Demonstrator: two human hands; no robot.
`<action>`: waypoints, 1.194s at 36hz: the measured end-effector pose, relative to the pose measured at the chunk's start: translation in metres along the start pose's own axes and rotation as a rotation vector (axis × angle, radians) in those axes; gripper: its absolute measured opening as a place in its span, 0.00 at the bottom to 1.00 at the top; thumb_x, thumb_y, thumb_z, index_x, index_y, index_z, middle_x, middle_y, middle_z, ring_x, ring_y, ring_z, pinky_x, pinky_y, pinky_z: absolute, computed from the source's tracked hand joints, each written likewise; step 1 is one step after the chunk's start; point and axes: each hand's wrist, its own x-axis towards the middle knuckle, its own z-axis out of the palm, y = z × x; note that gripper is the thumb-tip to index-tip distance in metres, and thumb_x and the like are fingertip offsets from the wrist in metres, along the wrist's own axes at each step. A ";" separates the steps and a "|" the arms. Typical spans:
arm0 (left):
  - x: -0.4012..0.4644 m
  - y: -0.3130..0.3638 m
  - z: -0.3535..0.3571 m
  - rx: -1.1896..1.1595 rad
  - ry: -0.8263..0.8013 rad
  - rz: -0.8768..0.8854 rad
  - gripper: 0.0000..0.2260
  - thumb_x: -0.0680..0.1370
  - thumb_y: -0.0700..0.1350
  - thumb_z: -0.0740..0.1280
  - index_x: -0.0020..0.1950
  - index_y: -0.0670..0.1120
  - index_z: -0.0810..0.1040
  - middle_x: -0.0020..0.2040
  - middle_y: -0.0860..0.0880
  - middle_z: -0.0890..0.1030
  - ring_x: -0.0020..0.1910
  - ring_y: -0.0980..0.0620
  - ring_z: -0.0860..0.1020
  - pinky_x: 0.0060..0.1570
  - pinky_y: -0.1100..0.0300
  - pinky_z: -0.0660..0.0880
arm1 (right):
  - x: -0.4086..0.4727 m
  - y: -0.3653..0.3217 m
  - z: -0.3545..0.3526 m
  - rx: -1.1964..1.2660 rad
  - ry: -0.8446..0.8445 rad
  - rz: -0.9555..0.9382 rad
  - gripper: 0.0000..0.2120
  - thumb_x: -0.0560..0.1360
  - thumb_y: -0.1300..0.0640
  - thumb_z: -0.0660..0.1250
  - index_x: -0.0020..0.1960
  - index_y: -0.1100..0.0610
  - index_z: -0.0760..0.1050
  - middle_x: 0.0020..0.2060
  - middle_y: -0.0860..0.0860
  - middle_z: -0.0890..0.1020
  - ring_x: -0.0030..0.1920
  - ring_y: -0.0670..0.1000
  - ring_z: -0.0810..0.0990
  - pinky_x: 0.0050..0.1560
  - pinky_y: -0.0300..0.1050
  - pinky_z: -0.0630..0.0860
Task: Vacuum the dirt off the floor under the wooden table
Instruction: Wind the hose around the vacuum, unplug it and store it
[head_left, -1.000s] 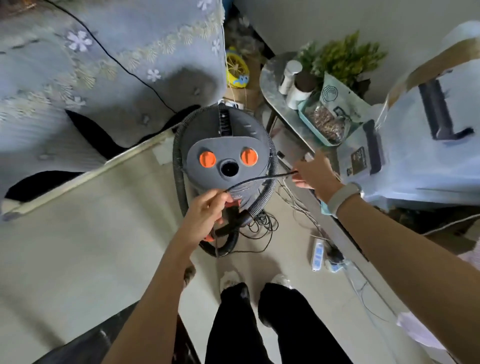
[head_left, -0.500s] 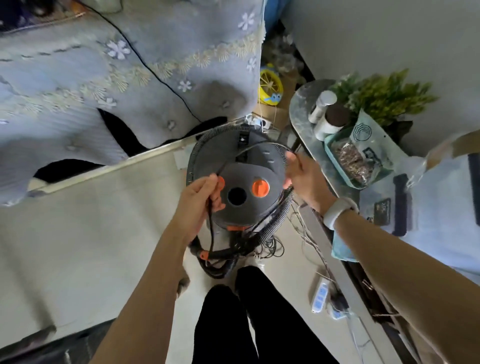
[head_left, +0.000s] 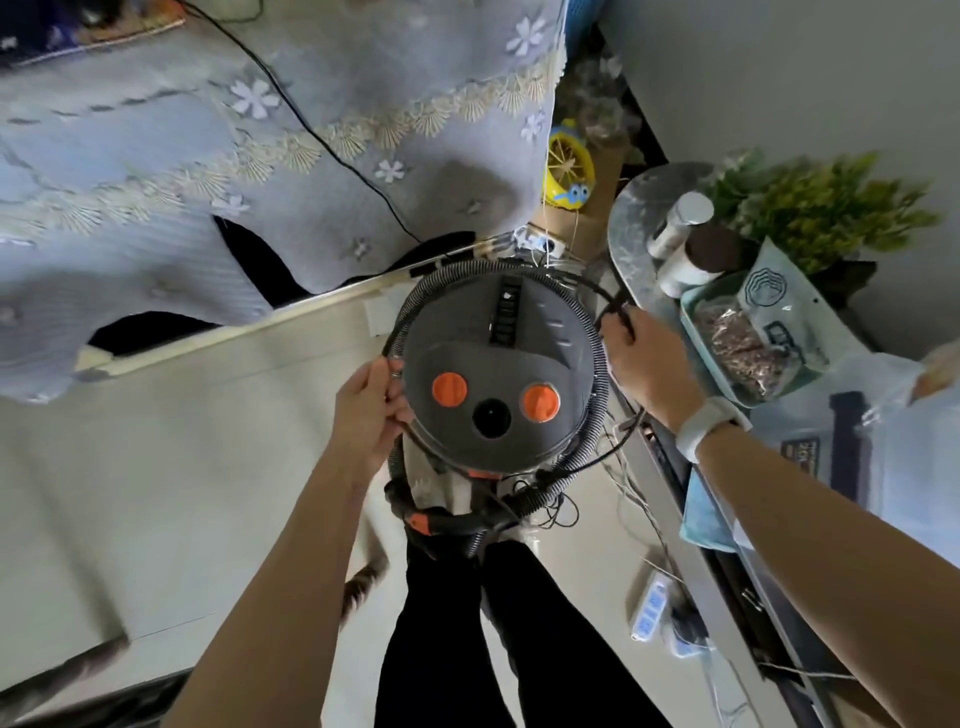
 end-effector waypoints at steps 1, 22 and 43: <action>0.003 0.005 0.004 -0.115 -0.043 -0.053 0.13 0.84 0.45 0.54 0.44 0.43 0.73 0.25 0.54 0.64 0.22 0.58 0.61 0.24 0.66 0.63 | -0.003 -0.003 0.003 0.029 -0.105 0.000 0.11 0.81 0.54 0.57 0.44 0.58 0.70 0.38 0.58 0.78 0.36 0.55 0.75 0.37 0.45 0.65; 0.072 0.046 0.031 -0.339 -0.278 -0.357 0.13 0.83 0.50 0.54 0.49 0.47 0.76 0.43 0.52 0.80 0.44 0.54 0.78 0.55 0.56 0.71 | -0.020 0.003 0.042 -0.097 -0.324 0.289 0.11 0.78 0.53 0.63 0.46 0.57 0.80 0.34 0.55 0.77 0.38 0.55 0.76 0.35 0.42 0.66; 0.016 0.011 0.056 0.551 -0.694 0.124 0.11 0.83 0.39 0.55 0.46 0.46 0.75 0.38 0.56 0.78 0.40 0.62 0.78 0.51 0.63 0.74 | 0.056 -0.154 -0.001 0.817 -0.500 0.138 0.15 0.82 0.61 0.55 0.37 0.61 0.68 0.28 0.55 0.71 0.18 0.43 0.56 0.18 0.34 0.52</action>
